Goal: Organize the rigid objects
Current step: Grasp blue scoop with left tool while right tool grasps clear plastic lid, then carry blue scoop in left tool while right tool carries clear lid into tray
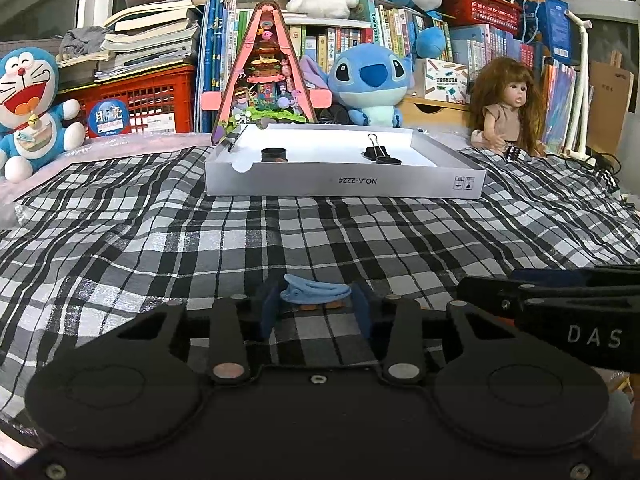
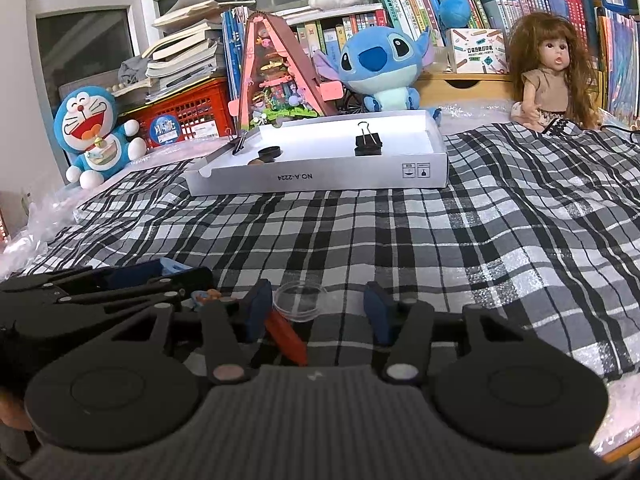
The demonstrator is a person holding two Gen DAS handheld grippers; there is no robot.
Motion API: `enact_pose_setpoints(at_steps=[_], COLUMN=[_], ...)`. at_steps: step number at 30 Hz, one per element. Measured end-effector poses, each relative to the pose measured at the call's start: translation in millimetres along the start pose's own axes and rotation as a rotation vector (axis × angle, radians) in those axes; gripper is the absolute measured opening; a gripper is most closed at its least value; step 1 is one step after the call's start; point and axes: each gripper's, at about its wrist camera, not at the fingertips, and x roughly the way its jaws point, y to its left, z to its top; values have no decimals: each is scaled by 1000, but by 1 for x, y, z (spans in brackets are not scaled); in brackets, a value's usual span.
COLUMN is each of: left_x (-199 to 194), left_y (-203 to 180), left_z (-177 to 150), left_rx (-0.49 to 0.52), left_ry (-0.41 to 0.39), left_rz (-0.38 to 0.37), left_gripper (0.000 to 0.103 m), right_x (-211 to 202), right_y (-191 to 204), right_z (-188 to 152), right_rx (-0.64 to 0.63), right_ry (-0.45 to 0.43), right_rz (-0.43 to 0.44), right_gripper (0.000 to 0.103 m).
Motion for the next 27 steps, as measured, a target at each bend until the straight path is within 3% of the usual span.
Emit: enact_pose_setpoints(at_steps=[4, 8, 17, 27], left_x=[0, 1, 0, 11], left_y=[-2, -3, -3, 6], left_z=[0, 1, 5, 45], left_rx=[3, 6, -9, -32], left_ry=[-2, -3, 5, -7], left_rz=[2, 1, -9, -1], left_gripper=[37, 36, 36, 36], right_x=[0, 2, 4, 10], right_y=[4, 7, 4, -5], right_z=[0, 0, 6, 34], right_rx=[0, -4, 3, 7], right_ry=[-7, -8, -2, -30], right_rz=[1, -4, 27, 25], right_gripper=[52, 40, 39, 39])
